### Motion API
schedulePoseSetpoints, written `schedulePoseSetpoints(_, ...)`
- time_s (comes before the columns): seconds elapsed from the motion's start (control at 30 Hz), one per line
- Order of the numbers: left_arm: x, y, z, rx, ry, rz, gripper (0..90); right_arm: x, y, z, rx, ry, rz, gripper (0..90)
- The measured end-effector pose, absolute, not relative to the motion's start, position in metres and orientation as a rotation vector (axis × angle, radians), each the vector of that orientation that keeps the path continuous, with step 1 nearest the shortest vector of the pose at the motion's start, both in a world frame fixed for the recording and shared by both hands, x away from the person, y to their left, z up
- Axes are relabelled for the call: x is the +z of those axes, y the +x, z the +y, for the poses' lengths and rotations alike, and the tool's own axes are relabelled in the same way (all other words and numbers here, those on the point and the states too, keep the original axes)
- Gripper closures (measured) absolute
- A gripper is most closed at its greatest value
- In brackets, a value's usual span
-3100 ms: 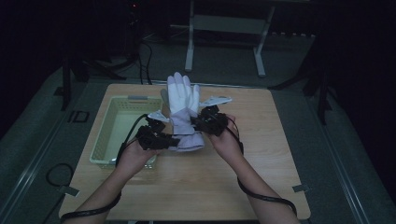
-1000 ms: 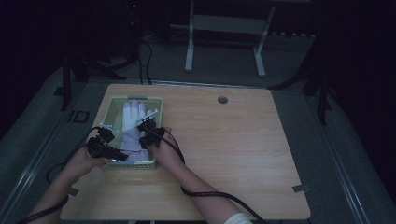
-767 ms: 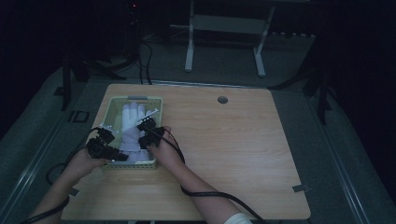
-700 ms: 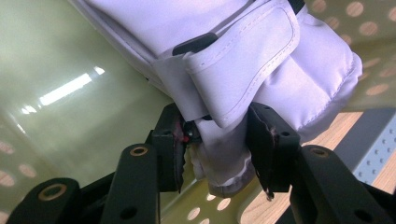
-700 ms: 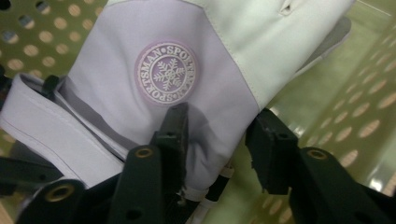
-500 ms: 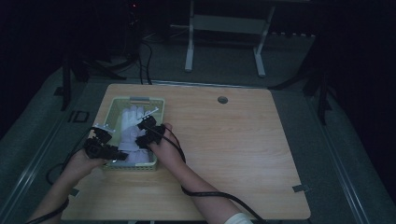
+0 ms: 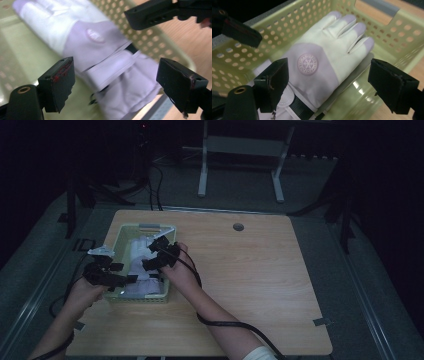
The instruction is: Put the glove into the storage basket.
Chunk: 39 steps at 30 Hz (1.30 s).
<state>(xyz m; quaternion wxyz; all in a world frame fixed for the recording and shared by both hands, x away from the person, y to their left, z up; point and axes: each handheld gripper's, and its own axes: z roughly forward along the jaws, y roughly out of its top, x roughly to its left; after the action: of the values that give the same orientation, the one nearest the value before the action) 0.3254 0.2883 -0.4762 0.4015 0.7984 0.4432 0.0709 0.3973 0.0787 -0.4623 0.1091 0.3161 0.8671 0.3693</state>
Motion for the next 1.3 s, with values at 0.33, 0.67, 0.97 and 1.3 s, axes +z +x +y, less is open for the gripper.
schedulePoseSetpoints(0.33,-0.465,0.315,0.27,0.265,1.929,1.06,1.2,-0.441,0.395,0.065,1.129,0.878,2.574,17.3)
schedulePoseSetpoints(0.67,-0.463,0.308,0.239,0.251,1.936,0.966,1.3,-0.436,0.391,0.044,1.111,0.809,2.569,14.4)
schedulePoseSetpoints(0.97,-0.463,0.298,0.216,0.222,1.918,0.909,1.3,-0.432,0.386,0.013,1.13,0.805,2.523,14.4)
schedulePoseSetpoints(1.3,-0.472,0.281,0.185,0.189,1.941,0.818,1.3,-0.445,0.376,-0.027,1.112,0.813,2.491,14.3)
